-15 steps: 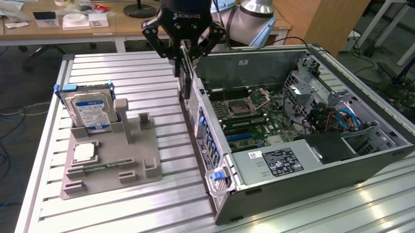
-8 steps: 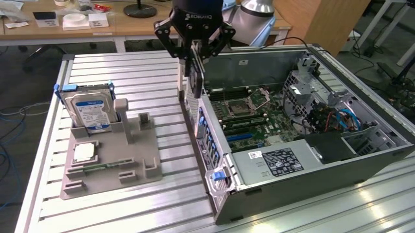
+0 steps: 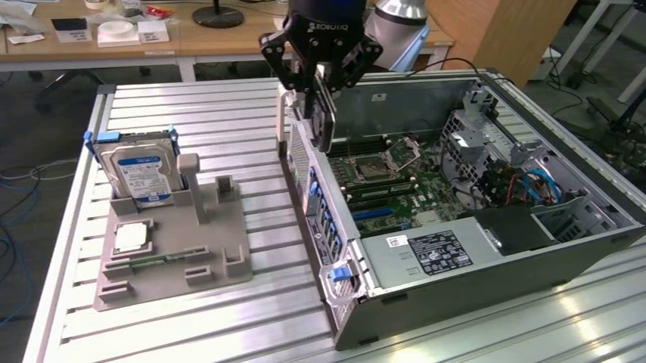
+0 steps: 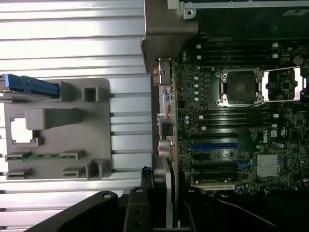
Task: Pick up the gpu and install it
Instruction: 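Pick up the gpu and move the gpu toward the slot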
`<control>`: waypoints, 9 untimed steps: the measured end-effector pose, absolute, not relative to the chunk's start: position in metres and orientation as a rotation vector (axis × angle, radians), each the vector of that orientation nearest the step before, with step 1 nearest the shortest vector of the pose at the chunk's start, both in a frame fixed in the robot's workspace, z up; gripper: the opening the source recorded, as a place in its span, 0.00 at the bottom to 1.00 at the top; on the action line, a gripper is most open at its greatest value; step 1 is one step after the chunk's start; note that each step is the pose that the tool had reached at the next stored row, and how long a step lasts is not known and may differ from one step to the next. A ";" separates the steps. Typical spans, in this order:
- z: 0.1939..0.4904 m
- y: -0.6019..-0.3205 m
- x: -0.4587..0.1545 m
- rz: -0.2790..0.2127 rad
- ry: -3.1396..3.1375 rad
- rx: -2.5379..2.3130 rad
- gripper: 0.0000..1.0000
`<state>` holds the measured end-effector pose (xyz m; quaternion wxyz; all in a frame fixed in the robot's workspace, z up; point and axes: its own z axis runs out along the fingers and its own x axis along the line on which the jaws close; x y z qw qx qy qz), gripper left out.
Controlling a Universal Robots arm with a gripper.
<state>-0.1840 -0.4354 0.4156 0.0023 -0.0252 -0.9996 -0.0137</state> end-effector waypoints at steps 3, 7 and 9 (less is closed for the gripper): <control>0.415 -0.435 -0.178 -0.043 -3.137 -0.079 0.28; 0.415 -0.435 -0.170 -0.043 -3.138 -0.079 0.28; 0.414 -0.435 -0.165 -0.043 -3.139 -0.079 0.28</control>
